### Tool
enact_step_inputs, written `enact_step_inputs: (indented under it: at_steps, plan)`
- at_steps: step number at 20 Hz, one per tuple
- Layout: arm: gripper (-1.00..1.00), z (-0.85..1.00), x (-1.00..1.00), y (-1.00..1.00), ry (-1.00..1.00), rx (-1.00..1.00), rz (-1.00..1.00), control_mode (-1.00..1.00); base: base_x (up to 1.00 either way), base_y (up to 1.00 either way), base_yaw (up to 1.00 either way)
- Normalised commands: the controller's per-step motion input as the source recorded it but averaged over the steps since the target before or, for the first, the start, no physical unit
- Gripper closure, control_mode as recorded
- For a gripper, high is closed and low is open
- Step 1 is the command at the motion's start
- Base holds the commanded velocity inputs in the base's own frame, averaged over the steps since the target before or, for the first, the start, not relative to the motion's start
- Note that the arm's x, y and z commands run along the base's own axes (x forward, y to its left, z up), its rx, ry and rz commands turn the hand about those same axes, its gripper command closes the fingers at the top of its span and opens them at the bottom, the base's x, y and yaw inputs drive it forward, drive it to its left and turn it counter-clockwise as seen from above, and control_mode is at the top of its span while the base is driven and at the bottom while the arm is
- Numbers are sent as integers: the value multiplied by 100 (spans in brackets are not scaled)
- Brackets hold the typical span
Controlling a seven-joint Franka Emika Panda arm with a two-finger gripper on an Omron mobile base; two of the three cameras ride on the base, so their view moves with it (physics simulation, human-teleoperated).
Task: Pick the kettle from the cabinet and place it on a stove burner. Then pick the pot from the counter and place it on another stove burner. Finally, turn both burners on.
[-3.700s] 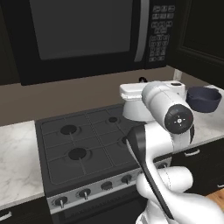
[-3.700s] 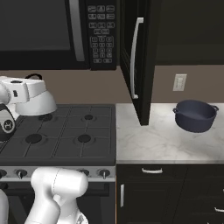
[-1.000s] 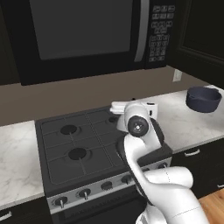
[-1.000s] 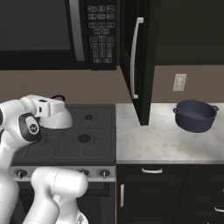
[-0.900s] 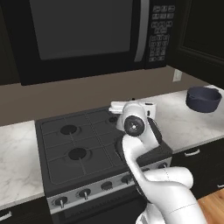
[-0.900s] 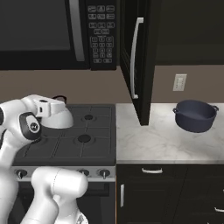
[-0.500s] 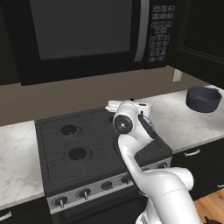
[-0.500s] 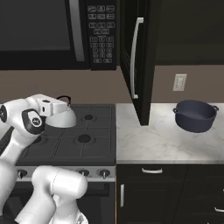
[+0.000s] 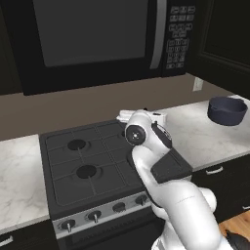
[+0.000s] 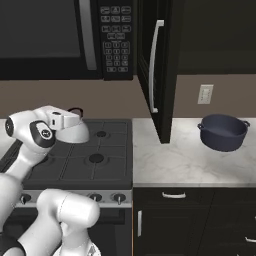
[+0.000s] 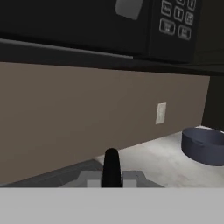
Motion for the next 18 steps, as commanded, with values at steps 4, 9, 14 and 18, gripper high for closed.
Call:
enact_step_inputs:
  at_steps: [4,9,14,18]
  plan:
    - [100,-1,31,0,0,0,0,-100,0,0,0]
    - [100,-1,29,0,0,0,0,-100,0,0,0]
    - [100,0,21,0,-3,0,-1,-100,0,0,0]
    - [100,-3,19,0,-7,0,-4,-100,0,0,0]
